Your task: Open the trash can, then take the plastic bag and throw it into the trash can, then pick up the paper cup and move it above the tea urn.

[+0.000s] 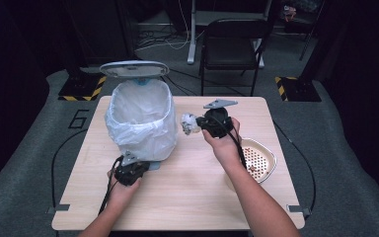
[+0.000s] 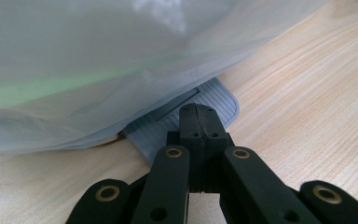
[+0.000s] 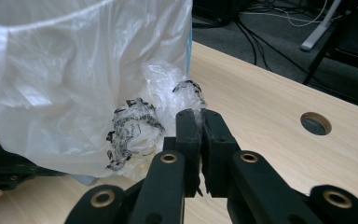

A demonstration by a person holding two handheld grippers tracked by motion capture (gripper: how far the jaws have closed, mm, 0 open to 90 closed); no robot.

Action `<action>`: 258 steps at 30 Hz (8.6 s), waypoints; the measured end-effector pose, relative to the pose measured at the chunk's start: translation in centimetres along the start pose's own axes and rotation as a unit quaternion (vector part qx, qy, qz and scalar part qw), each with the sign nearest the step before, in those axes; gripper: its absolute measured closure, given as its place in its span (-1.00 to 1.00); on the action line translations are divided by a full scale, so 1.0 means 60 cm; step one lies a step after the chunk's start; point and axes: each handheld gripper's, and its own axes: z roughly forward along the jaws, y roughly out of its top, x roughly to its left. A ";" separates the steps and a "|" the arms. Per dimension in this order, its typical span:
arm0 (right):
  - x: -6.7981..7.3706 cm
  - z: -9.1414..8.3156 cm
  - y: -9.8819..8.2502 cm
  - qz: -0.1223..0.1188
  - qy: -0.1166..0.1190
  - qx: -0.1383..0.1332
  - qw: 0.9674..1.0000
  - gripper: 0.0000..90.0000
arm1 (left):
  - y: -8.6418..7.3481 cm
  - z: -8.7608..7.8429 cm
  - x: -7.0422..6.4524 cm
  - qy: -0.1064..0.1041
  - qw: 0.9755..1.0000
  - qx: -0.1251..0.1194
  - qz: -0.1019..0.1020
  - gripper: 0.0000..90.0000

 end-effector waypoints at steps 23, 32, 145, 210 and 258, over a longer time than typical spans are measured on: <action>0.024 -0.062 0.110 -0.021 0.054 -0.052 0.997 0.93 | 0.000 0.000 0.003 0.003 1.000 0.003 0.004 1.00; 0.075 -0.031 0.139 -0.042 0.083 -0.056 0.994 0.93 | 0.000 0.000 0.003 0.002 1.000 0.004 0.007 1.00; -0.065 -0.073 -0.211 -0.017 0.073 0.017 0.997 0.89 | 0.002 0.000 0.006 -0.011 1.000 0.007 -0.006 1.00; -0.166 0.099 -0.212 0.013 -0.030 0.013 0.999 -0.67 | -0.001 -0.001 0.004 -0.012 1.000 0.000 -0.018 1.00; -0.138 -0.061 -0.171 -0.074 -0.005 -0.015 0.997 0.00 | 0.000 -0.001 0.006 -0.011 1.000 0.004 -0.010 1.00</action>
